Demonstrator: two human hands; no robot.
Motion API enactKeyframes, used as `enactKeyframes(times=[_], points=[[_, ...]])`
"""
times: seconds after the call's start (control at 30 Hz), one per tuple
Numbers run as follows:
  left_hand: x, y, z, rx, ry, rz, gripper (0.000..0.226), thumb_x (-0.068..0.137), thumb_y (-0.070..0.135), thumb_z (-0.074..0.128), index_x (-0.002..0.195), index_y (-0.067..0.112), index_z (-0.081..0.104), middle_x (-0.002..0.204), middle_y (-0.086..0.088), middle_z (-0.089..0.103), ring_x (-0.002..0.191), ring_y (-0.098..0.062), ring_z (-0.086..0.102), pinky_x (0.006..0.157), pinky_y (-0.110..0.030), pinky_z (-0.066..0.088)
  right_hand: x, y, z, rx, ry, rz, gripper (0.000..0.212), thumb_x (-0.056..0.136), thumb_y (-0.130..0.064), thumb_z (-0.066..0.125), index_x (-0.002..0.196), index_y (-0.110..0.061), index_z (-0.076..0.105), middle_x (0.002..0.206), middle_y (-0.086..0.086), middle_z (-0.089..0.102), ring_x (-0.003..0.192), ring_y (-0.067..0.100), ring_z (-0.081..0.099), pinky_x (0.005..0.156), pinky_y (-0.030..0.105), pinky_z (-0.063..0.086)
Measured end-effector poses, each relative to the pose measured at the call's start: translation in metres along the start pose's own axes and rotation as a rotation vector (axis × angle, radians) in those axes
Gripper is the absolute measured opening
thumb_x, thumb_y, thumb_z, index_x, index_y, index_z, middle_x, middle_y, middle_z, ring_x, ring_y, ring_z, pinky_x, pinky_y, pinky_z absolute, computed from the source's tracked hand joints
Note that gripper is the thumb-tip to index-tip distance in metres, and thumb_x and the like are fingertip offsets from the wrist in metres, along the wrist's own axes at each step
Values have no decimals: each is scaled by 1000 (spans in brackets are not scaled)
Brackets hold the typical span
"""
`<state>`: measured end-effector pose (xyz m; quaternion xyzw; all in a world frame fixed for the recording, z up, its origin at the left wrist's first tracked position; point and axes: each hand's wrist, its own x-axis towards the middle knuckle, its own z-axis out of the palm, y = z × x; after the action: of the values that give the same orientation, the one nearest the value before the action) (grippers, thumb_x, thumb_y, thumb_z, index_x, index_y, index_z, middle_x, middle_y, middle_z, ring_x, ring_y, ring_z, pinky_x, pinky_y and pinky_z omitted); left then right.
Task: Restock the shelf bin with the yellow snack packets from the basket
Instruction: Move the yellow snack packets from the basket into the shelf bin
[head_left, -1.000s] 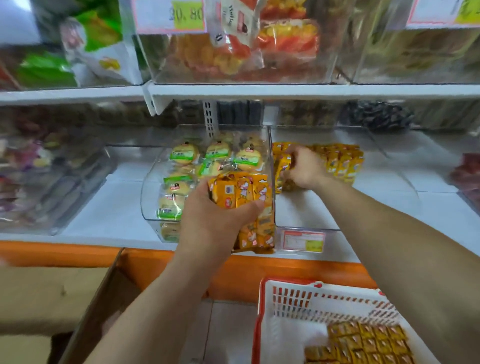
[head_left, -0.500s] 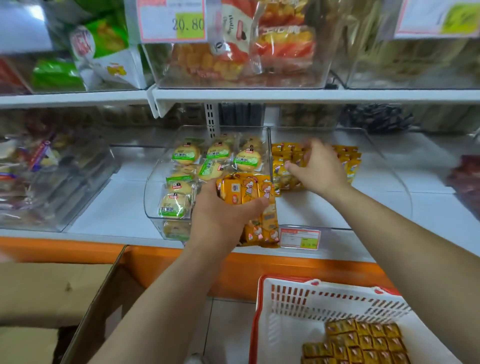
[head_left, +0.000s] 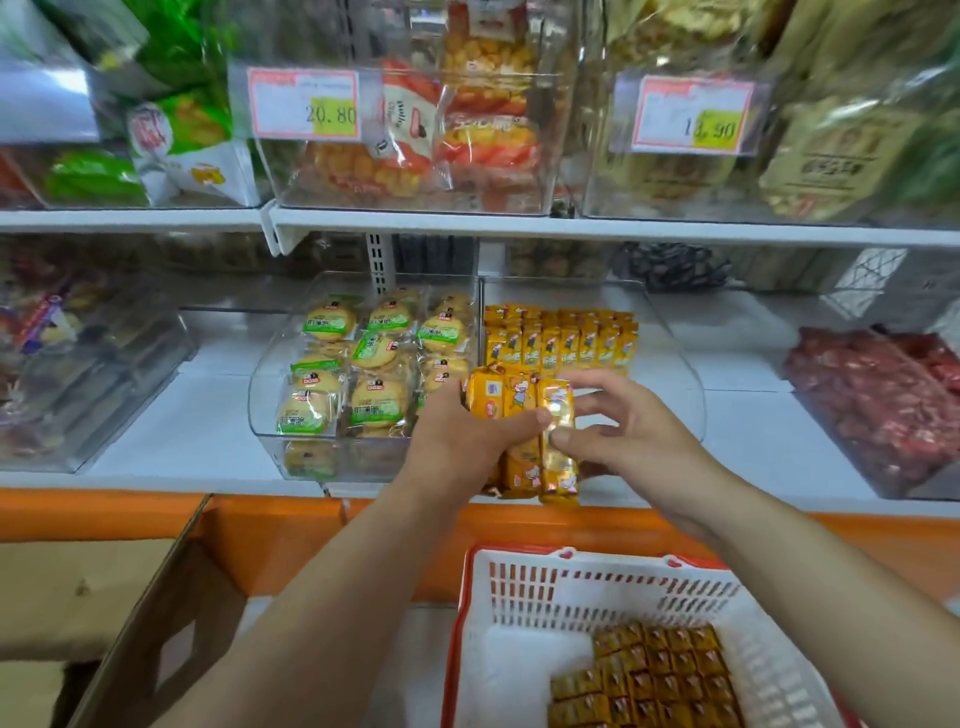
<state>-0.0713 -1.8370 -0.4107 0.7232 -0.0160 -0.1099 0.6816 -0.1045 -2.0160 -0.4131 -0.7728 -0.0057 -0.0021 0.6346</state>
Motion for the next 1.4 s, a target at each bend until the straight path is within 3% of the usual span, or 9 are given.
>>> enactKeyframes(times=[0.13,0.3,0.43,0.57,0.77,0.87,1.0,1.17,1.4], points=[[1,-1,-13,19,43,3,28,78,23,87,99,21,68,80,7,78,71,-10,76,52,-20,57,18,2,-6,27,138,28,50,75,-7,84,115,-20,57,113,16,63,81,29,73,64,36,61],[3,-3,-32,34,81,10,23,79,27,86,93,25,68,78,9,77,70,-9,76,49,-19,55,72,16,-9,-231,239,-59,50,66,-10,90,97,-27,55,92,-1,59,72,17,64,69,33,55],[8,-5,-45,70,140,15,30,77,32,86,99,24,68,86,5,78,70,-8,76,54,-22,58,124,36,-6,-575,242,-150,50,67,-10,89,96,-25,51,86,-7,62,78,21,66,70,36,54],[13,-9,-52,66,167,-8,40,74,36,87,107,25,67,95,4,78,82,-15,77,76,-40,64,173,55,-6,-737,263,-105,50,64,-15,91,91,-26,51,90,-2,67,78,21,60,63,29,39],[20,-21,-60,99,184,-34,40,71,40,87,103,30,67,85,12,77,74,-5,75,61,-24,59,218,70,-8,-864,241,-70,64,68,-27,90,124,-16,63,106,7,70,88,22,60,75,26,42],[24,-25,-64,109,204,-59,41,71,41,87,104,31,66,84,13,77,71,-2,74,58,-22,57,224,76,-5,-1026,166,-118,61,69,-31,89,123,-20,63,115,8,65,101,28,62,83,34,51],[26,-28,-62,105,207,-61,39,71,38,88,100,30,64,78,15,75,66,3,71,45,-12,50,222,80,-1,-1130,161,-181,54,76,-33,83,124,-20,61,121,7,60,110,31,59,88,39,51],[29,-29,-52,114,196,-79,43,70,37,89,104,30,63,86,10,76,70,-3,73,50,-16,55,221,83,4,-1175,215,-251,49,83,-28,77,126,-17,57,126,9,56,113,33,58,88,39,50],[32,-27,-43,62,156,-85,40,70,37,90,100,29,64,78,12,75,67,-3,73,49,-17,55,227,83,5,-1254,179,-188,57,85,-36,73,136,-21,51,134,9,55,117,34,57,87,42,51]])
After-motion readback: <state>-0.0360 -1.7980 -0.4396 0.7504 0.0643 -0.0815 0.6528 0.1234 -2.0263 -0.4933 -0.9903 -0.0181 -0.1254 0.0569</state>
